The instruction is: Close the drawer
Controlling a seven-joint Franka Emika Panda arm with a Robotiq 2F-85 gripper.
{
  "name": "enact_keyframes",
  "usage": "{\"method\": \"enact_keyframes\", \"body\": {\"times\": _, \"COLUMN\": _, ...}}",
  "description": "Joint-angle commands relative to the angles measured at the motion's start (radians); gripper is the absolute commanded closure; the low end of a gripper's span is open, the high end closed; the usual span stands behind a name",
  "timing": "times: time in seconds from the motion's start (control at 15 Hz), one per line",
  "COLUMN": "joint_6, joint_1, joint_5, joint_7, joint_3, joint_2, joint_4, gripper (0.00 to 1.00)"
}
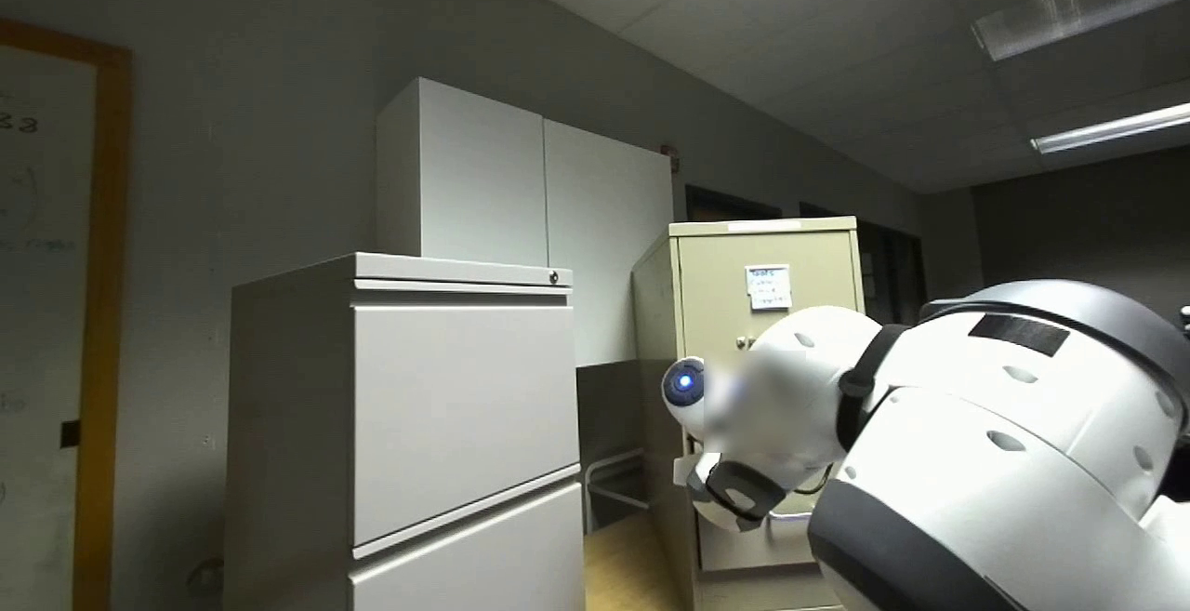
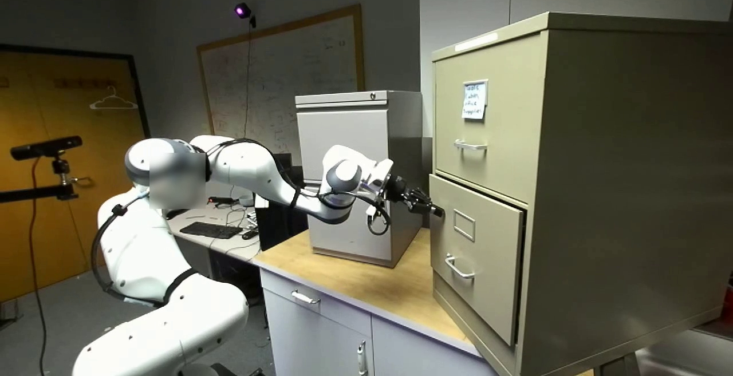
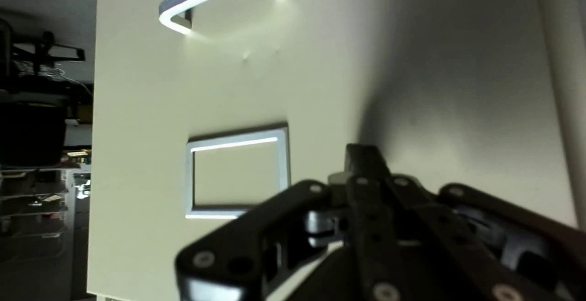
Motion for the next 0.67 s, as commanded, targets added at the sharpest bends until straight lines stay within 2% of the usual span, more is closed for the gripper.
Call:
{"method": "enact_keyframes", "body": {"times": 0.0, "joint_6": -0.061, "joint_1": -0.135, "joint_5": 0.035, "joint_7": -0.028, "joint_3": 0.096, "joint_2": 0.022, "joint_4": 0.137, "gripper": 1.00}}
{"method": "enact_keyframes", "body": {"times": 0.6, "joint_6": -0.225, "joint_1": -0.237, "joint_5": 0.058, "joint_7": -0.015, "joint_3": 0.201, "joint_2": 0.021, "joint_4": 0.284, "gripper": 1.00}}
